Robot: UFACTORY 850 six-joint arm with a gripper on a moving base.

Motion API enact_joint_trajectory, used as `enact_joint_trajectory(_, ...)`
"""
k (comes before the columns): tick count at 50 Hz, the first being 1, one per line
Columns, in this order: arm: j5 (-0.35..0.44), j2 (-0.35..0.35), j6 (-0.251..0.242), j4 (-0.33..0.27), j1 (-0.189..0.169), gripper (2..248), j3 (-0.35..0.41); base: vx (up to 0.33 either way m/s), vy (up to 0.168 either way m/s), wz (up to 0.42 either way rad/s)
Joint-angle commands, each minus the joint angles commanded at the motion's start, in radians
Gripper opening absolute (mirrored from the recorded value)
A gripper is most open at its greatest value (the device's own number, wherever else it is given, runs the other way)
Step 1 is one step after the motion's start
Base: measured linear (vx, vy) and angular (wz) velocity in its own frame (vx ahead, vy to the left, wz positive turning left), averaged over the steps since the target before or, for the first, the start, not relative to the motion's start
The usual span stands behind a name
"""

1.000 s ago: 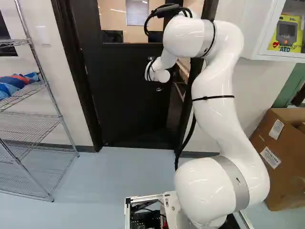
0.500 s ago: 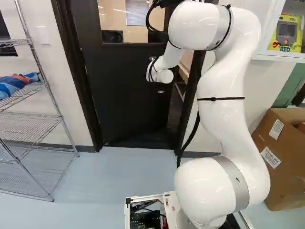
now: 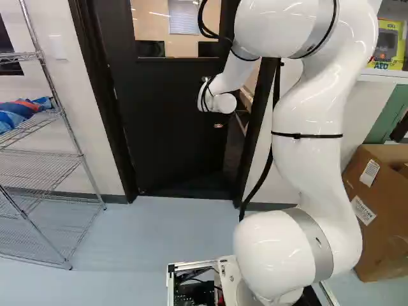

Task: Open the door and move inside

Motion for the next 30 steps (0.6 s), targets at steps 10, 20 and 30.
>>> enact_joint_trajectory(10, 0.0, 0.047, 0.0, 0.0, -0.001, 247, 0.057, 0.0, 0.0, 0.0)
enact_joint_trajectory(20, 0.0, 0.094, 0.0, 0.0, -0.002, 247, 0.113, 0.0, 0.0, 0.0)
enact_joint_trajectory(30, 0.003, 0.142, 0.0, 0.0, -0.003, 247, 0.168, 0.0, 0.0, 0.0)
